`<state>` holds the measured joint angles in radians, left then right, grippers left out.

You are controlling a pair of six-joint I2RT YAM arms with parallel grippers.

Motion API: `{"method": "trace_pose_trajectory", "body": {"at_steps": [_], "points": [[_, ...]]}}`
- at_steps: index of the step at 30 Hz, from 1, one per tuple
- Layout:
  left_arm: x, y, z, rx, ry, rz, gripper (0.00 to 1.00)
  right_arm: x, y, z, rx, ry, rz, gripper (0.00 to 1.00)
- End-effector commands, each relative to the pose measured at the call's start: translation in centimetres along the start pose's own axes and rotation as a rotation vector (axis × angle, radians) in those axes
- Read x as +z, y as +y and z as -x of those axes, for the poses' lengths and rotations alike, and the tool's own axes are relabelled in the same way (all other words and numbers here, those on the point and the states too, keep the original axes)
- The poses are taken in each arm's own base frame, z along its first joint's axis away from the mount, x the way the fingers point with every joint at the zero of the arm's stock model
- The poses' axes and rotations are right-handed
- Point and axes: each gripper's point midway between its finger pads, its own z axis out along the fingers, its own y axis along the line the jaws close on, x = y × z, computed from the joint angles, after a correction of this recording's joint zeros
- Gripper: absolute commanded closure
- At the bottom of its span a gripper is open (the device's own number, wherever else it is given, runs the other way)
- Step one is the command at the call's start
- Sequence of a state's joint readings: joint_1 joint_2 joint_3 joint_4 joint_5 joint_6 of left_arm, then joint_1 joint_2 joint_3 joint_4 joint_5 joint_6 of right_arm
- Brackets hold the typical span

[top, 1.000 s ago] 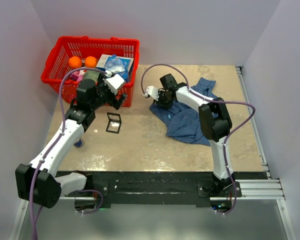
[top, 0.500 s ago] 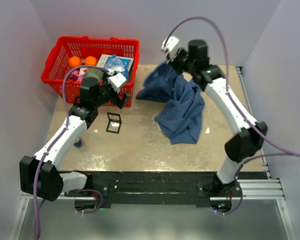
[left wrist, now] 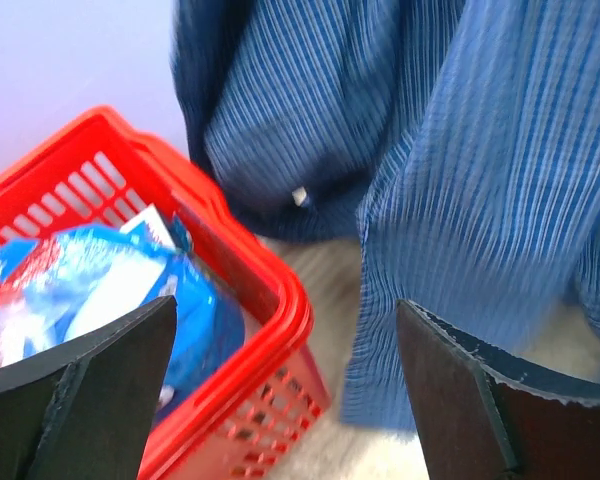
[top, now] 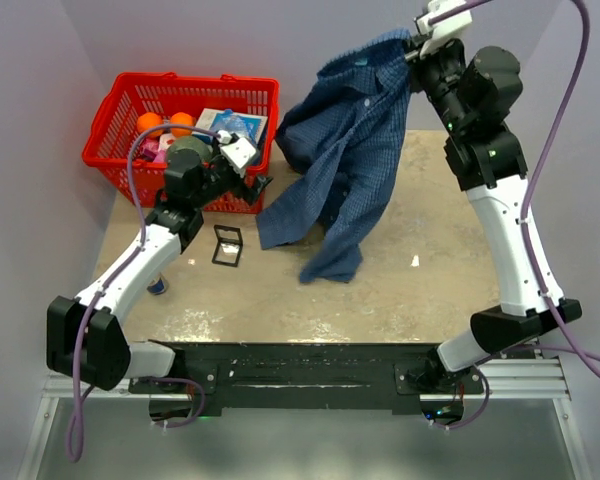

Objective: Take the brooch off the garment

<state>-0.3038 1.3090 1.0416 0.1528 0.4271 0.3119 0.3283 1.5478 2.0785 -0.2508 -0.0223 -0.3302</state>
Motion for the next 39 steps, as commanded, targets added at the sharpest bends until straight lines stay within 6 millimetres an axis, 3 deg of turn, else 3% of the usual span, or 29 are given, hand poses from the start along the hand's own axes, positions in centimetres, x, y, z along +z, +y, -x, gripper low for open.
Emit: {"method": "trace_pose_trajectory", "body": {"at_steps": [1,2,3,4,5,6,7,8,9,10,11,14,16,18,19,20,22,25,30,34,36,39], "points": [[2.7,-1.0,1.9,-0.012,-0.110,-0.017,0.06,-2.5,-1.8,-5.1,-0.007,0.144,-0.090,1.00],[3.2,-1.3,2.0,-0.012,-0.115,-0.022,0.06,-4.5,-2.8,-5.0,-0.028,0.162,-0.136,1.00],[3.5,-1.7,2.2,-0.003,-0.120,-0.033,0.06,-5.7,-3.8,-6.8,-0.055,0.211,-0.166,1.00],[4.0,-2.6,2.1,-0.001,-0.118,-0.054,0.06,-6.8,-3.6,-11.2,-0.061,0.312,-0.167,1.00],[4.2,-2.8,2.2,0.001,-0.121,-0.064,0.06,-9.7,-6.0,-12.0,-0.064,0.350,-0.231,1.00],[4.3,-3.2,2.2,0.004,-0.119,-0.076,0.06,-11.1,-6.4,-14.2,-0.032,0.404,-0.241,1.00],[4.5,-3.6,2.1,0.005,-0.115,-0.087,0.06,-13.2,-6.3,-18.4,-0.013,0.511,-0.241,1.00],[4.5,-3.9,2.0,0.004,-0.112,-0.099,0.06,-16.2,-8.1,-20.5,-0.002,0.590,-0.308,1.00],[4.6,-4.2,1.7,0.000,-0.102,-0.109,0.06,-17.9,-8.2,-22.5,0.019,0.648,-0.319,1.00],[4.6,-4.4,1.4,-0.003,-0.093,-0.116,0.06,-20.1,-7.6,-26.3,0.042,0.744,-0.318,1.00],[4.6,-4.9,1.1,-0.008,-0.083,-0.134,0.06,-22.4,-8.6,-28.3,0.069,0.810,-0.363,1.00],[4.8,-5.9,-0.3,-0.032,-0.044,-0.173,0.07,-26.3,-7.8,-32.9,0.151,0.944,-0.362,1.00],[5.3,-6.9,-1.2,-0.045,-0.018,-0.201,0.07,-27.1,-6.7,-34.9,0.191,1.006,-0.326,1.00],[5.6,-8.2,-2.2,-0.053,0.012,-0.232,0.07,-27.2,-6.3,-36.0,0.209,1.043,-0.298,1.00],[6.0,-8.7,-3.0,-0.057,0.034,-0.243,0.07,-26.6,-6.2,-35.7,0.216,1.026,-0.279,0.91],[6.1,-8.9,-3.7,-0.059,0.061,-0.246,0.08,-26.1,-6.2,-35.5,0.203,1.018,-0.251,0.57],[6.6,-9.7,-4.4,-0.065,0.083,-0.264,0.08,-24.3,-6.2,-34.3,0.191,0.966,-0.173,0.47],[6.9,-10.1,-5.1,-0.071,0.106,-0.271,0.08,-22.2,-3.8,-32.4,0.114,0.856,0.095,0.34],[7.1,-9.9,-5.3,-0.077,0.125,-0.264,0.09,-22.0,0.2,-33.2,-0.145,0.818,0.476,0.25],[6.8,-9.9,-5.5,-0.066,0.149,-0.264,0.09,-24.7,4.4,-36.0,-0.246,0.916,0.781,0.23],[6.6,-9.8,-5.4,-0.059,0.151,-0.259,0.09,-25.8,5.0,-37.5,-0.281,0.955,0.836,0.23],[6.3,-9.6,-5.4,-0.059,0.156,-0.245,0.08,-27.2,5.6,-38.2,-0.319,0.953,0.867,0.22]]}}
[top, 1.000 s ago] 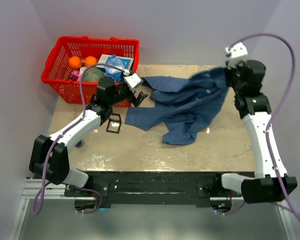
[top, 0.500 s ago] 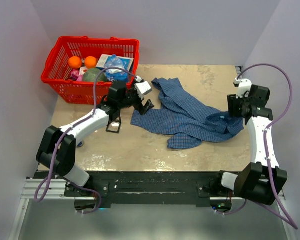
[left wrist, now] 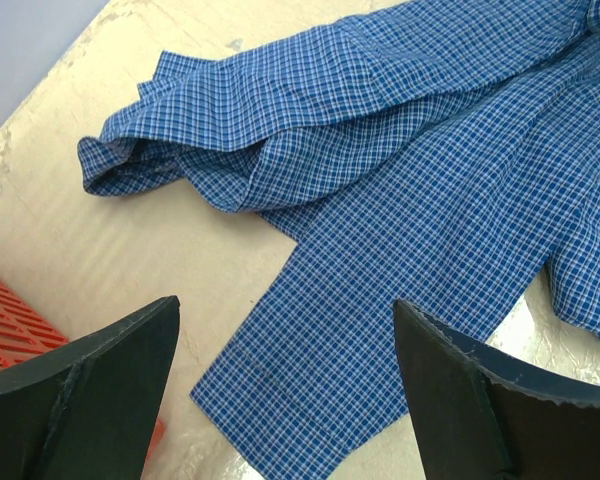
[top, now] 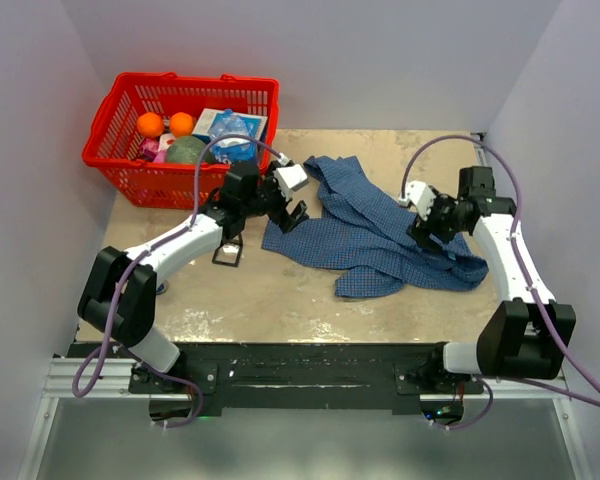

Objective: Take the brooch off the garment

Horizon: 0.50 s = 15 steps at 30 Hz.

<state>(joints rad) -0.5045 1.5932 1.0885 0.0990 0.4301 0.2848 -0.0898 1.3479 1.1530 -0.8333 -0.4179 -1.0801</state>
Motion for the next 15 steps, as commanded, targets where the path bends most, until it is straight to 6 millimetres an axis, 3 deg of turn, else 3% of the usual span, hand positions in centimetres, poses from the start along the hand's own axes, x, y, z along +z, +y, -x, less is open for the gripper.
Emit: {"method": "trace_pose_trajectory", "body": {"at_steps": [1,8,11,12,15], "points": [[-1.1,0.9,2.3,0.041,-0.037,0.044,0.08,-0.1,2.7,-1.4,-0.168,0.028,0.066,0.21],[-1.2,0.5,1.6,0.023,-0.023,0.038,0.08,1.7,4.0,-2.9,-0.217,0.075,0.016,0.23],[-1.1,0.6,1.5,0.029,-0.019,0.038,0.08,2.6,3.5,-3.6,-0.184,0.110,0.007,0.34],[-1.0,0.7,1.5,0.032,-0.019,0.038,0.08,2.7,3.0,-3.5,-0.175,0.114,-0.012,0.42],[-0.6,0.8,1.3,0.037,-0.013,0.033,0.08,2.6,0.7,-3.2,-0.147,0.135,-0.102,0.54]]}}
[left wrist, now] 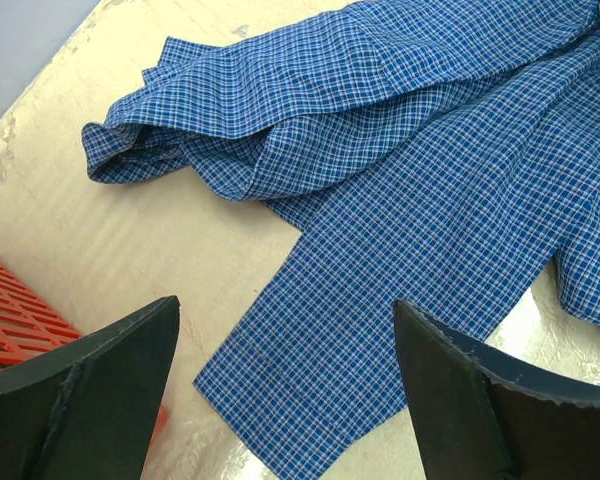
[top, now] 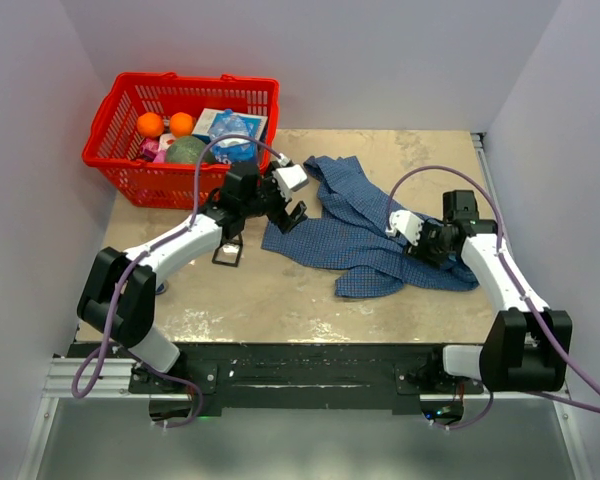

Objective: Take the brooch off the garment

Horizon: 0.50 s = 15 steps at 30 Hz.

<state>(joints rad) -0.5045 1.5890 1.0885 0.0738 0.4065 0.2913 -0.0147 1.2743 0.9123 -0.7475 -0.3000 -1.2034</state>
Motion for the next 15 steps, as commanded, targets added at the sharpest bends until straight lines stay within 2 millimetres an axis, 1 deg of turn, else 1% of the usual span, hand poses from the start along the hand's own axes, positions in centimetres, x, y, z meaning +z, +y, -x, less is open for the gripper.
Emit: {"method": "trace_pose_trajectory", "body": {"at_steps": [1,2,4,5,6,7,8,9,10,11,12,13,14,15], "points": [[-0.2,0.6,1.8,0.042,-0.039,0.012,0.08,-0.6,-4.9,0.2,0.027,0.031,-0.194,0.55],[0.2,0.6,1.3,0.038,-0.029,0.007,0.08,-0.8,-5.5,-0.1,0.027,0.054,-0.221,0.55],[0.7,0.7,1.5,0.036,-0.034,0.001,0.08,-0.9,-6.0,-0.2,0.028,0.065,-0.236,0.54],[1.2,0.8,1.1,0.031,-0.025,-0.006,0.08,-1.0,-6.3,-0.1,0.027,0.066,-0.241,0.54],[1.5,0.9,1.5,0.034,-0.032,-0.006,0.08,-0.9,-6.3,-0.1,0.028,0.065,-0.236,0.62],[1.7,1.0,1.4,0.034,-0.030,-0.007,0.08,-0.9,-6.1,-0.1,0.031,0.068,-0.228,0.71],[2.2,1.1,0.9,0.034,-0.019,-0.014,0.08,-1.3,-6.6,0.2,0.035,0.062,-0.237,0.81],[2.5,1.3,1.1,0.039,-0.021,-0.012,0.08,-1.8,-7.1,0.7,0.041,0.051,-0.251,0.93],[2.7,1.4,0.9,0.050,-0.018,-0.015,0.08,-2.5,-7.7,1.3,0.074,0.031,-0.274,0.97],[3.3,1.4,0.1,0.046,0.000,-0.020,0.08,-4.9,-9.7,3.1,0.076,-0.021,-0.349,0.99],[3.6,1.5,0.1,0.051,0.002,-0.022,0.08,-6.2,-10.8,4.3,0.089,-0.062,-0.391,1.00],[3.8,1.6,-0.2,0.053,0.008,-0.021,0.08,-7.9,-12.3,5.6,0.142,-0.114,-0.462,1.00],[4.4,1.5,-1.0,0.048,0.022,-0.028,0.09,-10.6,-14.2,7.3,0.151,-0.164,-0.542,1.00],[4.7,1.8,-0.9,0.050,0.017,-0.023,0.09,-12.2,-15.2,8.0,0.169,-0.194,-0.591,1.00]]}}
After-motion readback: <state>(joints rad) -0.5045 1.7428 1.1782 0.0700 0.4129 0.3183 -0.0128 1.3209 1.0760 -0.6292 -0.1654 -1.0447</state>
